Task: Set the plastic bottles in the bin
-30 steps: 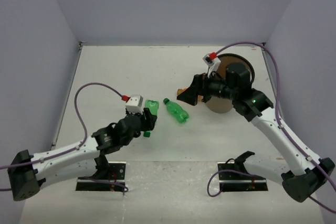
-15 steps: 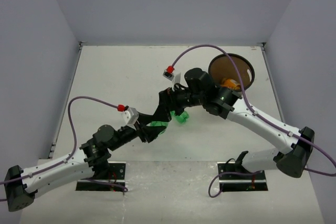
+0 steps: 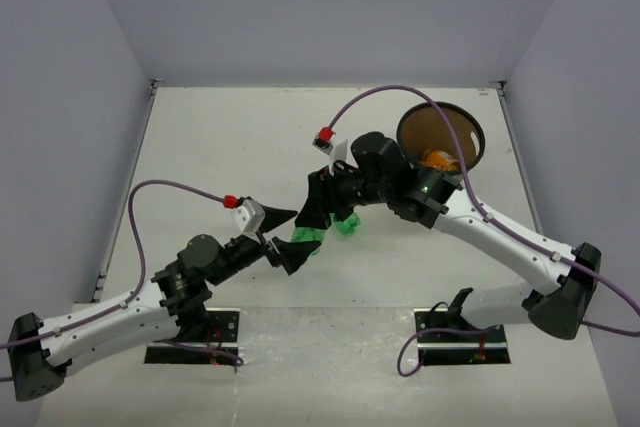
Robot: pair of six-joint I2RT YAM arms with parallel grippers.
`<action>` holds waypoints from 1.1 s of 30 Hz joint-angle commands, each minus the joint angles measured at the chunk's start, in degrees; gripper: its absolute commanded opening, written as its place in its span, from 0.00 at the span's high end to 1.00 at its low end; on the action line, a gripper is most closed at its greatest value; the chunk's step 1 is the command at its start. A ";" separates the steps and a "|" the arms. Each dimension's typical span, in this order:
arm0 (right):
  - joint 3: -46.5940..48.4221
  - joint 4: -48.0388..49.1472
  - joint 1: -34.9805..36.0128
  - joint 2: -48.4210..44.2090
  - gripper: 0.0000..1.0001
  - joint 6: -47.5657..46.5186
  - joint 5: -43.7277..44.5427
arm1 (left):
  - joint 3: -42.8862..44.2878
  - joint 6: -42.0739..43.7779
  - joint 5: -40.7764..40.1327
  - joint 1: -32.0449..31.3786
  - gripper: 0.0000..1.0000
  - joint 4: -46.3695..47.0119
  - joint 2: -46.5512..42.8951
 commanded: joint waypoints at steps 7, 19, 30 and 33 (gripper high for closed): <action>7.99 -7.54 -3.10 -8.46 1.00 -2.26 20.03 | 7.00 -0.92 -10.65 0.31 0.00 -5.75 0.34; 21.36 -17.83 -29.38 -10.85 1.00 -8.15 44.21 | 22.72 -17.41 -26.63 0.31 0.00 -30.58 14.03; 23.37 -15.01 -41.79 0.40 0.34 -7.98 38.76 | 41.27 -42.73 -28.94 0.14 0.00 -49.51 36.62; 26.28 -17.74 -41.88 1.82 0.01 -7.01 39.29 | 44.79 -50.28 -29.29 -0.04 0.00 -53.29 41.54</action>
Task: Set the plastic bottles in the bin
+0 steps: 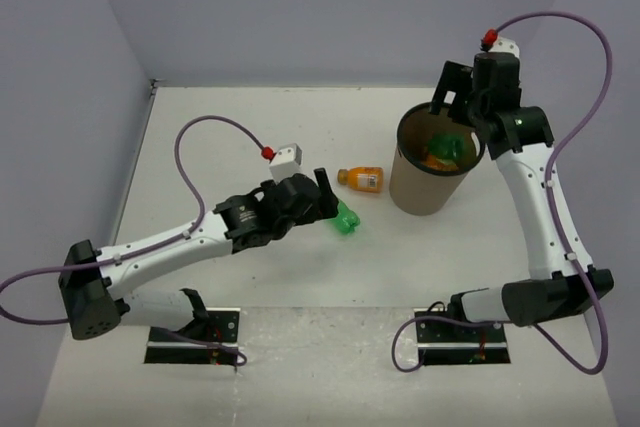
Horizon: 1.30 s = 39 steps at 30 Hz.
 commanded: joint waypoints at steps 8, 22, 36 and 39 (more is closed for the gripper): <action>7.25 -3.69 -0.15 -5.91 0.01 -0.02 0.79 | 14.76 -26.69 -2.54 -1.71 0.00 -16.21 17.55; -5.05 2.29 0.29 -19.10 0.01 -1.51 -14.77 | 26.81 -30.14 -7.28 -1.10 0.06 -16.66 37.94; -12.26 7.21 0.99 -23.68 0.01 -2.13 -27.42 | 20.85 -22.58 -4.38 3.39 0.65 -7.96 44.64; -14.11 10.18 1.08 -23.15 0.01 -0.73 -37.85 | 16.55 -18.02 -4.73 3.57 1.00 -5.50 40.96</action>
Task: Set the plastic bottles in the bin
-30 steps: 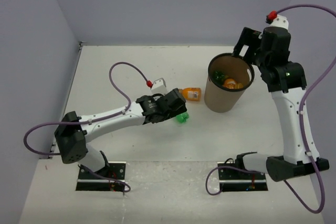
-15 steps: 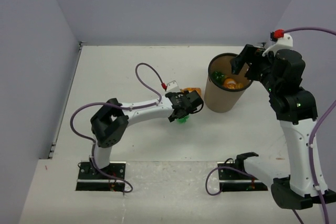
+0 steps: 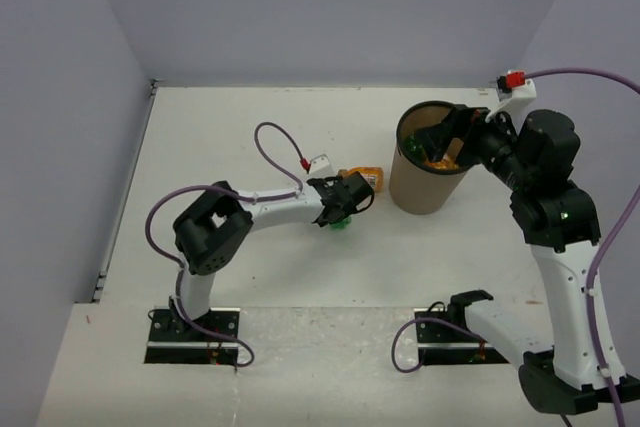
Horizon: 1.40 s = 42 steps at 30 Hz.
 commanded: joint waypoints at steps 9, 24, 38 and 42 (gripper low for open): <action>-12.53 17.81 4.30 6.37 0.01 10.02 -30.75 | -36.73 35.65 -13.59 -5.81 1.00 37.36 -36.22; -7.70 10.78 26.37 19.04 0.01 3.60 -23.89 | -66.70 63.88 30.70 -6.61 1.00 75.05 -75.02; -9.19 6.83 35.42 22.03 0.36 -1.67 -25.56 | -61.70 64.23 27.56 -6.52 1.00 71.36 -71.94; -9.64 7.96 35.42 21.07 1.00 -1.50 -22.59 | -60.55 64.32 27.46 -6.61 0.96 69.78 -71.33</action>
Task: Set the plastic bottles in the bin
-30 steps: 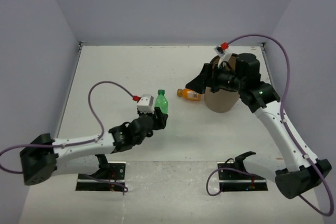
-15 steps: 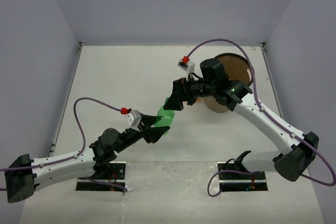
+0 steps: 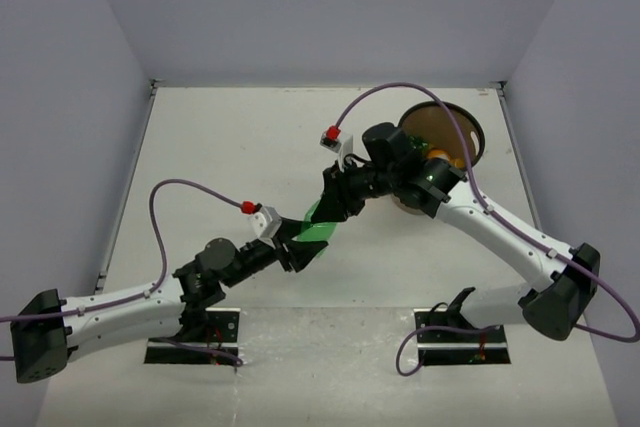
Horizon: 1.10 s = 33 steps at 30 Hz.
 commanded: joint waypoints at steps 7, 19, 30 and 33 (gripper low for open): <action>3.99 -0.12 -0.70 -6.17 1.00 2.66 11.81 | 5.62 0.20 -6.91 0.12 0.00 -4.07 -2.28; 15.25 -8.20 -25.20 -15.42 1.00 1.44 54.90 | 18.85 -15.43 -35.55 0.21 0.00 -39.66 -1.25; 17.96 -11.97 -34.82 -2.23 0.18 2.40 48.40 | 47.25 -38.44 -39.01 0.30 0.00 -70.42 24.57; 18.94 -12.07 -34.82 -2.75 0.01 2.76 47.70 | 51.66 -43.11 -39.45 0.30 0.00 -76.24 30.74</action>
